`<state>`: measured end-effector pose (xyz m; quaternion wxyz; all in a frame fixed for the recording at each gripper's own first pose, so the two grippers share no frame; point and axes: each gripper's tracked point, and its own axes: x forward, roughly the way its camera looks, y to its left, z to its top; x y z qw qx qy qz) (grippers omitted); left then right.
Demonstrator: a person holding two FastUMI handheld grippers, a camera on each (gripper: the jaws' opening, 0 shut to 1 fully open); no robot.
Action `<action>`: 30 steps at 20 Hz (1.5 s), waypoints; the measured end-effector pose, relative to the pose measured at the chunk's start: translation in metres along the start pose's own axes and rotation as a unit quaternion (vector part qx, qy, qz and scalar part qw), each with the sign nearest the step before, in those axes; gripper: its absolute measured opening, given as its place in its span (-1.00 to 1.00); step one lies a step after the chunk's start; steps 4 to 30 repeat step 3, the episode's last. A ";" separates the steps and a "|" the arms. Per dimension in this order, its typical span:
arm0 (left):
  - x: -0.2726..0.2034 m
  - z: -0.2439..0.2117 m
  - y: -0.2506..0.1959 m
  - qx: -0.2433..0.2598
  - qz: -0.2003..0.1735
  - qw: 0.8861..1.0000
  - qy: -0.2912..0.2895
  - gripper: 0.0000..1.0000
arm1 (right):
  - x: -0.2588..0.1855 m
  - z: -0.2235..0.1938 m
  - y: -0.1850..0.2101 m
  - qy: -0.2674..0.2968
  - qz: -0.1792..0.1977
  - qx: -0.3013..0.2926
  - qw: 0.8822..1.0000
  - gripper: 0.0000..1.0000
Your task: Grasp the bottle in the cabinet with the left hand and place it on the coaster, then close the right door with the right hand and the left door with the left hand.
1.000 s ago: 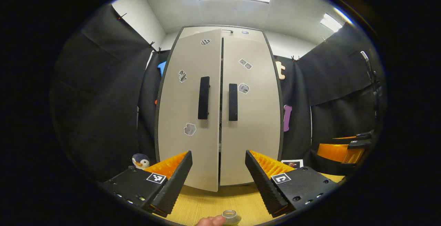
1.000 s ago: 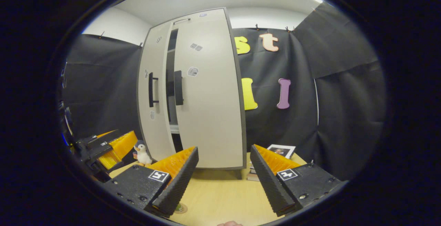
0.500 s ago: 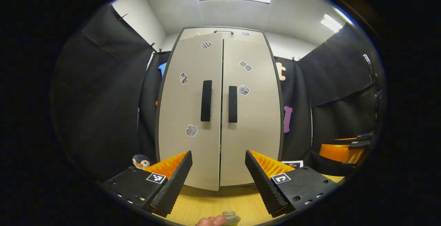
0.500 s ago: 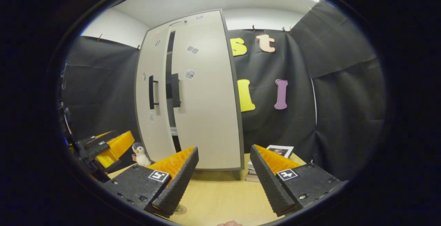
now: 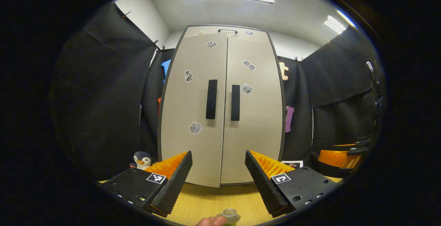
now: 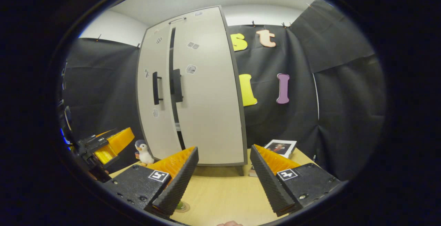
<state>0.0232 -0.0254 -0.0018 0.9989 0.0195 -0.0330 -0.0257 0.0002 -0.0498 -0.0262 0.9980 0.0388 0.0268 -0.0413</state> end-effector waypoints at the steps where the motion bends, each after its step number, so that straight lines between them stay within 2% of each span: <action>1: 0.000 -0.001 0.002 -0.002 0.002 1.000 0.002 0.99 | 0.000 0.000 -0.001 0.001 0.000 0.001 1.000 0.98; 2: 0.000 -0.002 0.004 -0.002 0.004 1.000 0.005 0.89 | 0.000 -0.001 -0.002 0.001 -0.001 0.001 1.000 0.98; 30: 0.001 -0.003 0.005 -0.003 0.005 1.000 0.006 0.89 | 0.000 -0.002 -0.002 0.002 -0.001 0.002 1.000 0.98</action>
